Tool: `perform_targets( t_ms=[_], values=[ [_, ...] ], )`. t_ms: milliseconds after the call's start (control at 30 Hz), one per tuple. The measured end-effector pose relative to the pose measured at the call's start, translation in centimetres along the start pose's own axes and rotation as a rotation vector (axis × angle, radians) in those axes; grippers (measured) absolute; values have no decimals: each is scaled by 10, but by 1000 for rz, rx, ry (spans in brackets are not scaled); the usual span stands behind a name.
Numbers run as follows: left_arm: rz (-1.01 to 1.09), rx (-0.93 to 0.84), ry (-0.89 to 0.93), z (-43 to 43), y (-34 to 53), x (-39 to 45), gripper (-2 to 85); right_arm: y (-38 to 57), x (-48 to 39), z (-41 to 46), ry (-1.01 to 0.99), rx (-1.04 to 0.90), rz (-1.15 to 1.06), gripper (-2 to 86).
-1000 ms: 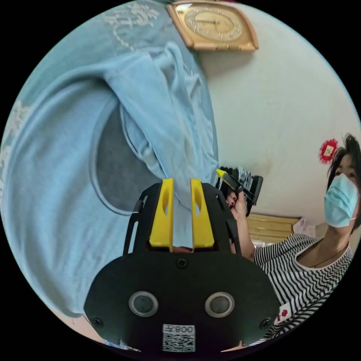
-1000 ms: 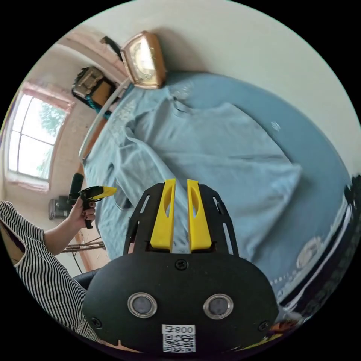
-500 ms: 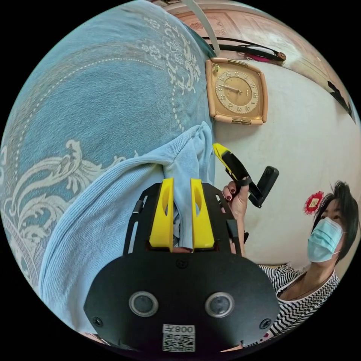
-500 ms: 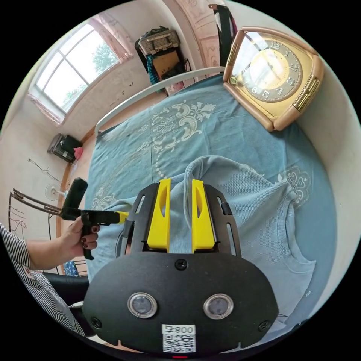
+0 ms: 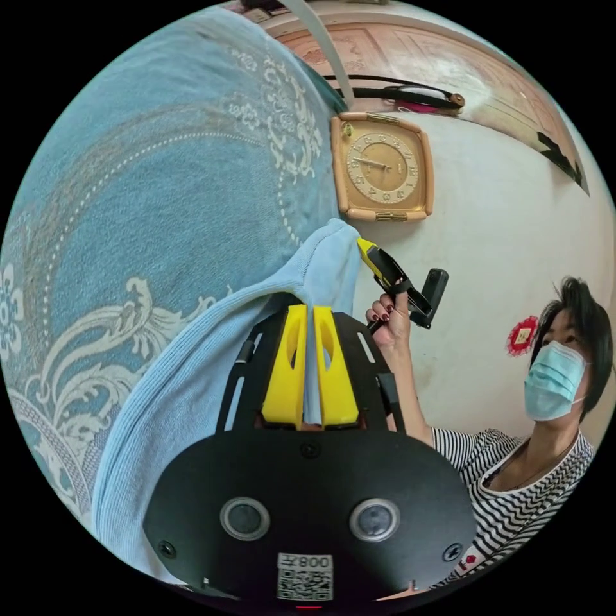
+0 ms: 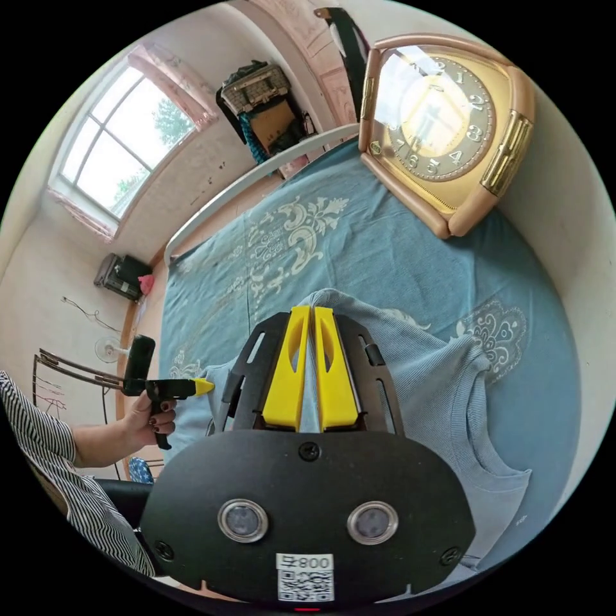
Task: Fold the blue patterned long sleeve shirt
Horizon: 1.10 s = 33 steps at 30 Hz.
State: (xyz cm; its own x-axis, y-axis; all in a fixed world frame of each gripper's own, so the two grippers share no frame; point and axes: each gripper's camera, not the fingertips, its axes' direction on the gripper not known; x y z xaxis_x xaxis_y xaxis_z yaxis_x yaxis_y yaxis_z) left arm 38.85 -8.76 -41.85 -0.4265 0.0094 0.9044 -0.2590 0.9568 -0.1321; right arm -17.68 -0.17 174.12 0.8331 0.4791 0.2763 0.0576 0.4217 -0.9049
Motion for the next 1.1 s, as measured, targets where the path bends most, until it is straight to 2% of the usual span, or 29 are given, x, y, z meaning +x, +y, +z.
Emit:
perform_targets(
  t_ms=[133,300,333,500,667,800,867,933,967,1033,1100],
  values=[
    [42,47,-17,-8,-5,12,23,-7,9,-2,-47,13,19,16],
    [-16,37,-81,-1,-10,14,24,-12,4,41,29,-159,-8,29],
    [-20,52,-48,-1,-9,17,25,-10,5,46,44,-181,5,35],
    [-18,79,-45,-8,-2,45,21,23,14,14,15,-66,71,50],
    [140,4,-42,8,1,104,8,128,13,-50,-30,118,139,26],
    [325,-167,-146,55,0,156,3,219,-13,-57,51,47,160,9],
    [393,-214,-244,76,0,171,3,267,-26,-38,187,-61,188,4],
    [427,-297,-417,104,0,182,3,292,-26,-14,240,-157,213,2],
    [434,-317,-436,110,1,185,3,305,-29,-14,250,-89,214,1],
    [418,-315,-428,118,2,200,4,320,-29,-11,270,-66,202,1],
    [434,-303,-431,119,5,219,5,335,-21,-15,207,-81,254,2]
  ],
)
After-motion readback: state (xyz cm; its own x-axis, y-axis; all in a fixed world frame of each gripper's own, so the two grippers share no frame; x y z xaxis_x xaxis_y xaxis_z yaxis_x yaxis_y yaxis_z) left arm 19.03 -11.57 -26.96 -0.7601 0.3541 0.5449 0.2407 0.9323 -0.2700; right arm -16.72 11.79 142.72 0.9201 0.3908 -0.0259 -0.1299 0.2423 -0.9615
